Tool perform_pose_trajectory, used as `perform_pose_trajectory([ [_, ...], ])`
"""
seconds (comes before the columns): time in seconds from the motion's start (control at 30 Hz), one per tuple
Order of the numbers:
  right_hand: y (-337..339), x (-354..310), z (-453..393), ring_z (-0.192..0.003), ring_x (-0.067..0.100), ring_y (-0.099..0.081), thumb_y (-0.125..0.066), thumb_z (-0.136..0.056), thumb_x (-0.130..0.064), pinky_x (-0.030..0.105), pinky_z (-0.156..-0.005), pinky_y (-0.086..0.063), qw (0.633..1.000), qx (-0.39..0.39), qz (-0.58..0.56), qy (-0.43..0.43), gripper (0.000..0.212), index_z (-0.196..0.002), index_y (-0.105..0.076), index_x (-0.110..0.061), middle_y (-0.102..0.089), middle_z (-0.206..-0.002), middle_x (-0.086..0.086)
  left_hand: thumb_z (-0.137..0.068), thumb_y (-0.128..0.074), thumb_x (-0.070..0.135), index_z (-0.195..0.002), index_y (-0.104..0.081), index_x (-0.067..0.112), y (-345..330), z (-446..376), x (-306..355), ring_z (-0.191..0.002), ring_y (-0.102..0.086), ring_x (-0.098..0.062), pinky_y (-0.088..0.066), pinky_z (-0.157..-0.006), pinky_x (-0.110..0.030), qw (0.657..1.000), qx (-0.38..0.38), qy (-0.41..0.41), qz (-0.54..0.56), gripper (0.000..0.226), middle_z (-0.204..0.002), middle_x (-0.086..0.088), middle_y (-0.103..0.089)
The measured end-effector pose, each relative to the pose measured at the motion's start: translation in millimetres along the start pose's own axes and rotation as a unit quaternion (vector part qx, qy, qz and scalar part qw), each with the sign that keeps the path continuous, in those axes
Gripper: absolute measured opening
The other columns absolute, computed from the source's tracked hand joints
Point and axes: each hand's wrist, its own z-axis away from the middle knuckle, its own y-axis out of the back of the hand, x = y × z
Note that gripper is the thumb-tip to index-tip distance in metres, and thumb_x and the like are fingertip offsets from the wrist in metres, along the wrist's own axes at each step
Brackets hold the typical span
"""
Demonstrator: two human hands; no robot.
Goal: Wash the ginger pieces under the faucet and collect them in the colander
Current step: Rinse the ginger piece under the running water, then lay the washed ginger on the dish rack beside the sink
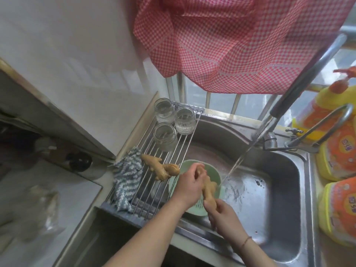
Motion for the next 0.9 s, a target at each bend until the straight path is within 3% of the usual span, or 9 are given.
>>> perform_pose_trajectory([
  [0.1,-11.2,-0.4,-2.1,-0.055,0.012,-0.054,-0.069,-0.082,-0.044,0.04,-0.063,-0.049,0.999,0.005,0.002,0.042,0.027,-0.1,-0.055,-0.03,-0.064,-0.063,-0.004,-0.098,-0.055,0.028,-0.116,-0.058,0.021,23.5,5.6,5.0,-0.088,-0.056,-0.004,-0.04,-0.074,-0.008,0.996,0.044,-0.048,-0.062,0.02,-0.097,0.012,-0.06],
  [0.2,-27.3,-17.3,-2.7,-0.058,0.003,-0.061,-0.075,-0.079,-0.038,0.024,-0.06,-0.05,0.995,0.028,0.015,0.099,0.034,-0.105,-0.052,-0.032,-0.068,-0.071,-0.008,-0.095,-0.06,0.03,-0.117,-0.057,0.025,56.4,11.0,-2.9,-0.091,-0.059,-0.001,-0.048,-0.078,-0.011,0.992,0.099,-0.07,-0.037,0.023,-0.1,0.013,-0.058],
  [0.3,-44.6,-44.6,-11.0,-0.065,0.002,-0.061,-0.074,-0.073,-0.052,0.017,-0.058,-0.047,0.969,0.078,0.16,0.174,0.036,-0.096,-0.05,-0.039,-0.066,-0.075,-0.015,-0.093,-0.062,0.031,-0.116,-0.058,0.029,90.9,11.8,-20.6,-0.092,-0.066,-0.007,-0.057,-0.079,-0.025,0.989,0.143,-0.043,0.012,0.023,-0.101,0.006,-0.065],
  [0.43,-68.3,-71.4,-36.2,-0.089,0.007,-0.055,-0.064,-0.073,-0.065,0.023,-0.072,-0.047,0.914,0.127,0.291,0.251,0.05,-0.109,-0.059,-0.032,-0.059,-0.095,-0.015,-0.1,-0.049,0.026,-0.113,-0.058,0.023,126.7,2.3,-28.9,-0.097,-0.057,-0.006,-0.044,-0.075,-0.007,0.986,0.159,0.015,-0.051,0.016,-0.109,0.006,-0.062],
  [0.53,-80.0,-76.6,-54.9,-0.102,0.01,-0.05,-0.06,-0.073,-0.069,0.026,-0.083,-0.047,0.897,0.124,0.342,0.25,0.054,-0.109,-0.062,-0.029,-0.059,-0.105,-0.013,-0.103,-0.04,0.022,-0.127,-0.053,0.022,140.2,-11.0,-35.4,-0.108,-0.048,-0.01,-0.039,-0.091,-0.023,0.986,0.104,0.081,-0.097,0.026,-0.126,0.0,-0.055],
  [0.63,-85.7,-72.1,-66.2,-0.103,0.013,-0.051,-0.052,-0.07,-0.076,0.03,-0.086,-0.048,0.876,0.138,0.384,0.257,0.061,-0.105,-0.065,-0.028,-0.062,-0.102,-0.012,-0.102,-0.043,0.019,-0.135,-0.049,0.022,145.2,-19.6,-40.3,-0.118,-0.049,-0.013,-0.039,-0.097,-0.028,0.986,0.065,0.1,-0.116,0.033,-0.137,0.0,-0.05],
  [0.77,-92.1,-68.3,-71.4,-0.108,0.016,-0.051,-0.055,-0.075,-0.069,0.032,-0.091,-0.047,0.883,0.156,0.369,0.243,0.058,-0.11,-0.064,-0.023,-0.063,-0.108,-0.007,-0.098,-0.052,0.013,-0.133,-0.054,0.021,145.4,-27.8,-43.1,-0.124,-0.05,-0.017,-0.036,-0.1,-0.024,0.986,0.088,0.073,-0.125,0.036,-0.138,0.0,-0.049],
  [0.9,-97.2,-71.2,-74.2,-0.11,0.018,-0.051,-0.056,-0.085,-0.056,0.031,-0.092,-0.045,0.897,0.164,0.348,0.218,0.048,-0.118,-0.058,-0.022,-0.059,-0.117,-0.004,-0.094,-0.058,0.011,-0.135,-0.054,0.019,146.5,-30.4,-43.5,-0.111,-0.046,-0.004,-0.032,-0.098,-0.014,0.987,0.117,0.046,-0.104,0.042,-0.138,0.002,-0.046],
])
